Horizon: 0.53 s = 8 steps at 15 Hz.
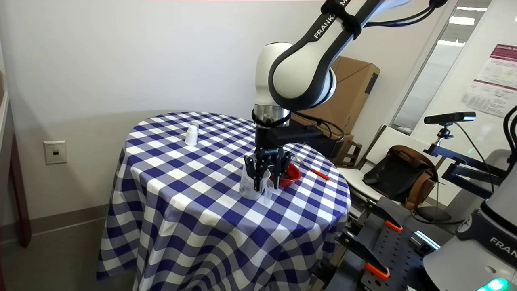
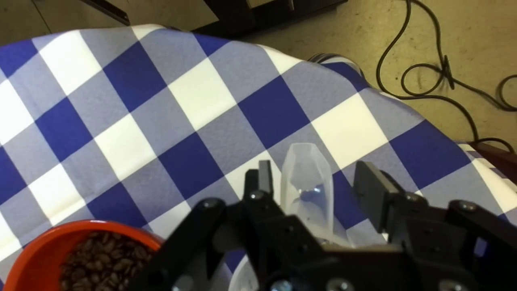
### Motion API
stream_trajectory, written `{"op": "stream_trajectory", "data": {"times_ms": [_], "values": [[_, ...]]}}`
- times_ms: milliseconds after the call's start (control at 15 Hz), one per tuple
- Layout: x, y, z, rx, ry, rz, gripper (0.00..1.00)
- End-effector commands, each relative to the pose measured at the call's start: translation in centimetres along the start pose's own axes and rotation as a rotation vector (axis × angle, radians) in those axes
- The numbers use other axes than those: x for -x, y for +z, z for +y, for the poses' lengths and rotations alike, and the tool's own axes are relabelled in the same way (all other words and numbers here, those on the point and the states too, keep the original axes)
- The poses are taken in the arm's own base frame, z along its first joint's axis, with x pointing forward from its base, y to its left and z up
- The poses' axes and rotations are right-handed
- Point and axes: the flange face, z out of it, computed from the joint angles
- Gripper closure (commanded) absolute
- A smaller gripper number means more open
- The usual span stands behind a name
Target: Pour the contents of the jug into the red bowl
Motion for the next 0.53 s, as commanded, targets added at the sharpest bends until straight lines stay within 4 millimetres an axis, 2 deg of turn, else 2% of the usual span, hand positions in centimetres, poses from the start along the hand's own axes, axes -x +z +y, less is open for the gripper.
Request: {"op": "stream_trajectory", "data": {"times_ms": [0, 133, 267, 467], "values": [[0.0, -1.7, -0.1, -0.055, 0.003, -0.031, 0.12], [-0.2, -3.8, 0.3, -0.073, -0.012, -0.080, 0.01], [-1.3, -6.6, 1.4, -0.082, 0.010, -0.077, 0.00], [-3.9, -11.4, 4.3, -0.046, 0.032, -0.040, 0.00]]}}
